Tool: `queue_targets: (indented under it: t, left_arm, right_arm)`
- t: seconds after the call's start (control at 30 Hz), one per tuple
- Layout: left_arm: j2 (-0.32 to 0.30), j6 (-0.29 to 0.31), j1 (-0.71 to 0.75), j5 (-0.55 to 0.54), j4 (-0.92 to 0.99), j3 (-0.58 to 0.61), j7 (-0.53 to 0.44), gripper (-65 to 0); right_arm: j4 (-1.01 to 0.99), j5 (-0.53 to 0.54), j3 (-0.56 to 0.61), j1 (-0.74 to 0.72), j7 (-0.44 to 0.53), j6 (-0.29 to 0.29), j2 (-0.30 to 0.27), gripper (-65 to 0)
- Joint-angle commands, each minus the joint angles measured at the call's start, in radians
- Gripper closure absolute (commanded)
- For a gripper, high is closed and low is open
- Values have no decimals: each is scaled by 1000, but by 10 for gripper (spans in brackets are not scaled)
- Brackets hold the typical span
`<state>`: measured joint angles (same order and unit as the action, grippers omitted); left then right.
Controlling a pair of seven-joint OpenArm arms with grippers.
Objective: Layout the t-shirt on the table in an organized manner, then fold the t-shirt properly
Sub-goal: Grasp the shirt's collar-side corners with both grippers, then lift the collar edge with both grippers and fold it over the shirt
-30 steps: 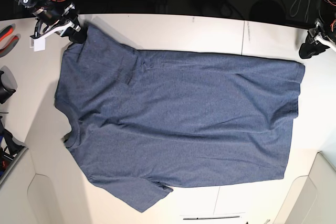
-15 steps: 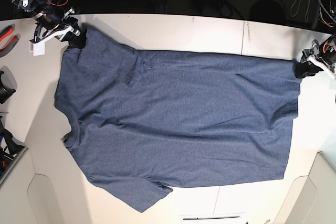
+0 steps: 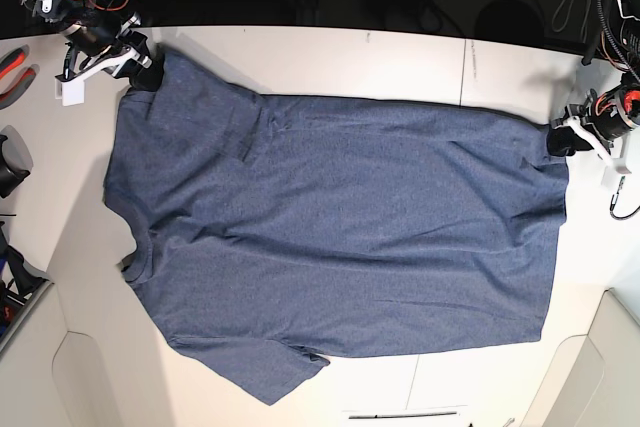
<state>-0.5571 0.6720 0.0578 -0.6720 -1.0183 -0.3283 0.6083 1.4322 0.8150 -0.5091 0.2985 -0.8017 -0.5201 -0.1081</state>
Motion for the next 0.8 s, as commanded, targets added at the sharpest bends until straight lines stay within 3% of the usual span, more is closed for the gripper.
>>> queue_targets:
  t: [0.0,0.3,0.4,0.57,0.77]
  left_arm:
    - [-29,20,-7,-21,-11,-7,-8,-80]
    - [-47,21,-4,-27,-45,-65,17,-72]
    - [-47,24,-2,-42,-49,-111,24,0]
    - [-47,26,31,-172,-55,-197,41,0]
    - [-47,26,96,-393,-69,-283,175,0]
  right_arm:
    - [12,19,-4,-5,8,-13,-10,0]
    - [12,19,-4,-5,8,-13,-10,0]
    - [12,19,-4,-4,8,-13,-10,0]
    - [44,23,-4,-3,-19,-31,-10,0]
    - [181,11,-4,-1,-48,-34,-8,0]
